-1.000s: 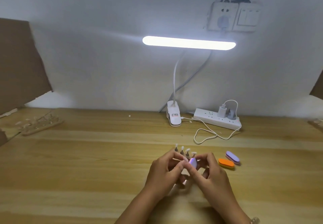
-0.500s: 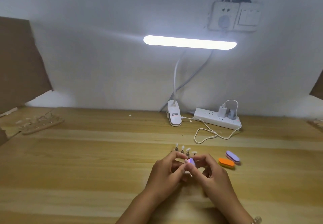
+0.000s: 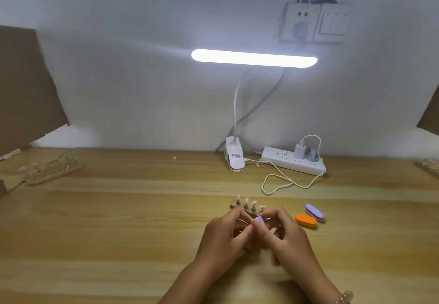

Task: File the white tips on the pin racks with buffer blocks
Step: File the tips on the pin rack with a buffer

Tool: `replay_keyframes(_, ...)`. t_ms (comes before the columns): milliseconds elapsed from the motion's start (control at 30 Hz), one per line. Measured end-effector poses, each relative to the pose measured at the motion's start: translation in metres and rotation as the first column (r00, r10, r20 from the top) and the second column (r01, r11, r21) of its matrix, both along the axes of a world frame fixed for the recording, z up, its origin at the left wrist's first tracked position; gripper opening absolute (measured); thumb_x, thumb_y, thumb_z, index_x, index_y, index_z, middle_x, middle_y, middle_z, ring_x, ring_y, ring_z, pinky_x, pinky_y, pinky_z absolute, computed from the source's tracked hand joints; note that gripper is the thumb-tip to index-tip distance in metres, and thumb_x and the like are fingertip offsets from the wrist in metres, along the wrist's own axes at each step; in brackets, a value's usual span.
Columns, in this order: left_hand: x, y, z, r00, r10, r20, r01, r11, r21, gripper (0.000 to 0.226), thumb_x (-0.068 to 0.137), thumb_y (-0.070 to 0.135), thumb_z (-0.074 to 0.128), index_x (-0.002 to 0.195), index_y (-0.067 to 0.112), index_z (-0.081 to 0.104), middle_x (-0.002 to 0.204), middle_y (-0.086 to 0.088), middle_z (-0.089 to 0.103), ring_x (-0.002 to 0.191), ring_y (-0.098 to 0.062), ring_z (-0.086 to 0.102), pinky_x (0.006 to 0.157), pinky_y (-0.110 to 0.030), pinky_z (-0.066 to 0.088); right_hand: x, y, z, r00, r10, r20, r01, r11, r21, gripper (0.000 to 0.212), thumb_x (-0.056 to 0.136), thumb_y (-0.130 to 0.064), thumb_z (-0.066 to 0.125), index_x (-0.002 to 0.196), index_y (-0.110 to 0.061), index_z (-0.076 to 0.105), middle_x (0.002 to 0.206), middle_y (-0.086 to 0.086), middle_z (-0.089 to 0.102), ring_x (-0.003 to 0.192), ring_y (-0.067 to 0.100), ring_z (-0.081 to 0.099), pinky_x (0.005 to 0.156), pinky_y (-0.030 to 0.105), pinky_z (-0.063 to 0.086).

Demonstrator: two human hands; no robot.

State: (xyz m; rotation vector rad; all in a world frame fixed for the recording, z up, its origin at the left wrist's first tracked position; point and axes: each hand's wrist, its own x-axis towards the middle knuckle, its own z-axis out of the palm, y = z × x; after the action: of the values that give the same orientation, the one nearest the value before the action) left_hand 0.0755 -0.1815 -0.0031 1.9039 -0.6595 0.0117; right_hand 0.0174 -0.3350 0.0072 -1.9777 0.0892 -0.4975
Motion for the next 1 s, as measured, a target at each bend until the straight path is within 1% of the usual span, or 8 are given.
replay_keyframes(200, -0.0033, 0.0000, 0.0007, 0.998, -0.046, 0.047, 0.046, 0.999, 0.003, 0.009, 0.086, 0.041, 0.060, 0.087, 0.032, 0.058, 0.073, 0.019, 0.072, 0.062, -0.002, 0.068, 0.059, -0.021, 0.051, 0.0020, -0.0025, -0.0024, 0.999, -0.001, -0.047, 0.003, 0.999, 0.046, 0.025, 0.079, -0.048, 0.070, 0.088, -0.026, 0.064, 0.077, -0.004, 0.069, 0.066, 0.023, 0.063, 0.061, 0.030, 0.049)
replay_keyframes(367, -0.0050, 0.0000, 0.0027, 0.995, -0.073, 0.062, 0.074, 0.997, -0.025, 0.015, 0.084, 0.049, 0.056, 0.084, 0.034, 0.060, 0.076, 0.012, 0.073, 0.057, -0.007, 0.068, 0.063, -0.022, 0.052, 0.0003, -0.0024, -0.0010, 0.998, 0.002, -0.061, 0.001, 0.998, 0.058, 0.030, 0.077, -0.052, 0.066, 0.087, -0.024, 0.065, 0.078, -0.004, 0.072, 0.073, 0.025, 0.066, 0.065, 0.030, 0.050)
replay_keyframes(467, -0.0040, 0.0011, 0.0027, 0.995, -0.089, 0.050, 0.091, 0.995, -0.047, 0.012, 0.091, 0.037, 0.061, 0.090, 0.026, 0.065, 0.081, 0.010, 0.074, 0.055, -0.010, 0.068, 0.060, -0.024, 0.052, 0.0005, -0.0024, -0.0003, 0.997, 0.002, -0.081, 0.003, 0.998, 0.060, 0.019, 0.084, -0.042, 0.069, 0.089, -0.024, 0.064, 0.079, -0.007, 0.073, 0.074, 0.028, 0.065, 0.071, 0.038, 0.052)
replay_keyframes(567, -0.0029, 0.0025, 0.0046, 0.999, -0.053, 0.004, 0.053, 0.995, -0.081, 0.007, 0.095, 0.026, 0.063, 0.089, 0.026, 0.067, 0.084, 0.009, 0.074, 0.056, -0.013, 0.070, 0.056, -0.021, 0.050, -0.0016, -0.0035, 0.0009, 0.997, 0.013, -0.074, -0.007, 0.997, 0.071, 0.021, 0.082, -0.044, 0.069, 0.087, -0.023, 0.065, 0.078, -0.008, 0.072, 0.074, 0.029, 0.062, 0.065, 0.032, 0.048)
replay_keyframes(667, -0.0028, 0.0026, 0.0068, 0.999, -0.042, -0.002, 0.041, 0.996, -0.079, 0.009, 0.095, 0.029, 0.064, 0.088, 0.027, 0.068, 0.084, 0.010, 0.074, 0.052, -0.012, 0.066, 0.057, -0.022, 0.050, -0.0031, -0.0034, 0.0038, 0.998, 0.036, -0.058, -0.031, 0.995, 0.093, 0.022, 0.082, -0.045, 0.067, 0.088, -0.024, 0.066, 0.079, -0.009, 0.072, 0.067, 0.021, 0.059, 0.064, 0.028, 0.045)
replay_keyframes(767, -0.0033, 0.0021, 0.0082, 0.999, -0.040, -0.001, 0.040, 0.997, -0.060, 0.010, 0.095, 0.033, 0.064, 0.089, 0.029, 0.070, 0.081, 0.012, 0.074, 0.047, -0.008, 0.060, 0.056, -0.021, 0.048, -0.0031, -0.0033, 0.0058, 0.997, 0.053, -0.048, -0.046, 0.991, 0.126, 0.025, 0.079, -0.048, 0.066, 0.093, -0.027, 0.069, 0.083, -0.009, 0.073, 0.073, 0.013, 0.062, 0.069, 0.035, 0.046)
replay_keyframes(867, -0.0038, 0.0015, 0.0089, 0.999, -0.041, -0.028, 0.039, 0.997, -0.069, 0.009, 0.095, 0.027, 0.066, 0.090, 0.026, 0.072, 0.080, 0.011, 0.074, 0.053, -0.006, 0.063, 0.055, -0.018, 0.046, -0.0047, -0.0028, 0.0060, 0.996, 0.080, -0.050, -0.074, 0.990, 0.117, 0.026, 0.080, -0.047, 0.067, 0.099, -0.029, 0.069, 0.087, -0.007, 0.074, 0.080, 0.030, 0.065, 0.073, 0.044, 0.051)
replay_keyframes(1000, -0.0025, 0.0018, 0.0081, 0.989, -0.055, -0.135, 0.039, 0.992, -0.121, 0.009, 0.095, 0.014, 0.065, 0.091, 0.019, 0.072, 0.075, 0.008, 0.073, 0.066, -0.013, 0.072, 0.055, -0.021, 0.050, -0.0052, -0.0020, 0.0029, 0.996, 0.077, -0.035, -0.075, 0.996, 0.040, 0.018, 0.086, -0.034, 0.073, 0.101, -0.042, 0.067, 0.094, -0.012, 0.072, 0.054, 0.015, 0.057, 0.050, 0.026, 0.047)
